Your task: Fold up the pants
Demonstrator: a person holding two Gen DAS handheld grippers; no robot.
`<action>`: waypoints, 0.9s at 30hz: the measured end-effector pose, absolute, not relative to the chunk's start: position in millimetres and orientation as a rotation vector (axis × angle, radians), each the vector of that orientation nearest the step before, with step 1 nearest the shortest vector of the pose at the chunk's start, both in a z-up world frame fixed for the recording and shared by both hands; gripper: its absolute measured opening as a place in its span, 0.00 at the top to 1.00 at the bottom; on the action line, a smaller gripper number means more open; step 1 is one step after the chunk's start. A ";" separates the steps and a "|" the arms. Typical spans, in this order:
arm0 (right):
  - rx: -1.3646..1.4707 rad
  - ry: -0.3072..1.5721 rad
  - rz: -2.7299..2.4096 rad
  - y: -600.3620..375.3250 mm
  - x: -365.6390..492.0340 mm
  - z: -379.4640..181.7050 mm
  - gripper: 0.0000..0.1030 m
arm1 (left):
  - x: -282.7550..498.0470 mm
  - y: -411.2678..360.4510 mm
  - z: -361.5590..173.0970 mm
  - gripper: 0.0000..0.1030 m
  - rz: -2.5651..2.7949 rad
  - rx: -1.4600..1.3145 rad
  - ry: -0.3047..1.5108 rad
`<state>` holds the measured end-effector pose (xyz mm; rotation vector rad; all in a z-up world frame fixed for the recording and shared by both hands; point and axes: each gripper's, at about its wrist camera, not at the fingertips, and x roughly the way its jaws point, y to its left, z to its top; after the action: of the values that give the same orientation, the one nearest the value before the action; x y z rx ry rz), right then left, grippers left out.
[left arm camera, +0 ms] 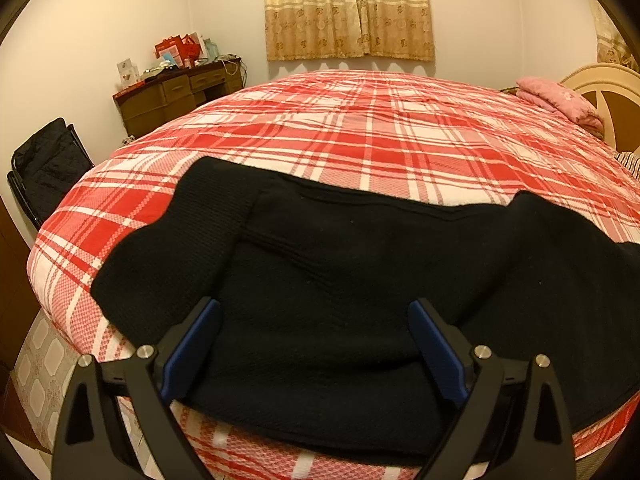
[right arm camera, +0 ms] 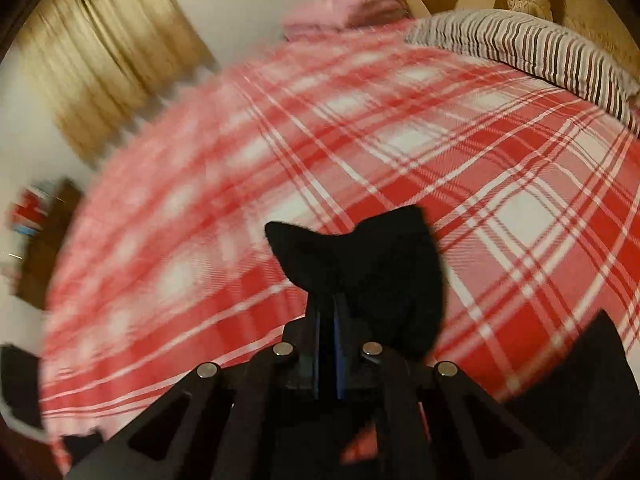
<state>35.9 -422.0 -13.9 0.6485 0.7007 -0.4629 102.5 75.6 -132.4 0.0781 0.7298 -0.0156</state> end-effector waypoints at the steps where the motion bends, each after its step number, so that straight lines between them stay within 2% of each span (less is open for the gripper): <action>1: 0.678 0.639 -0.420 -419.8 14.1 -5.7 0.95 | 102.8 75.6 -132.4 0.05 -0.013 0.077 0.730; 6: 0.777 0.448 -0.323 -417.4 -69.9 5.1 0.95 | 103.9 75.9 -132.2 0.04 -0.011 0.073 0.732; 12: 0.906 0.396 -0.383 -434.8 -163.9 -49.2 0.93 | 103.4 75.0 -133.2 0.03 -0.012 0.075 0.726; 14: 0.980 0.422 -0.411 -444.8 -175.9 -63.5 0.83 | 104.2 74.4 -132.6 0.03 -0.010 0.075 0.729; 16: 1.009 0.398 -0.416 -449.6 -184.1 -64.9 0.48 | 105.0 74.5 -131.7 0.03 -0.008 0.072 0.734; 18: 0.961 0.369 -0.477 -449.6 -190.1 -55.2 0.37 | 105.5 74.4 -131.4 0.02 -0.007 0.072 0.737; 21: 0.833 0.365 -0.657 -442.4 -196.2 -32.7 0.37 | 106.5 73.4 -131.4 0.02 -0.006 0.074 0.739; 24: 0.591 0.344 -0.704 -416.8 -181.4 -2.9 0.38 | 106.5 73.4 -131.6 0.02 -0.006 0.079 0.734; 26: 0.446 0.398 -0.658 -396.1 -155.4 11.0 0.50 | 106.3 72.9 -131.7 0.02 -0.004 0.083 0.735; 27: 0.409 0.420 -0.615 -386.0 -144.2 14.9 0.69 | 107.2 73.1 -131.1 0.02 -0.003 0.080 0.739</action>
<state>-144.2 -386.0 14.9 0.4094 0.4198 -0.6149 107.2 73.1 -131.1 0.0797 0.7386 -0.0033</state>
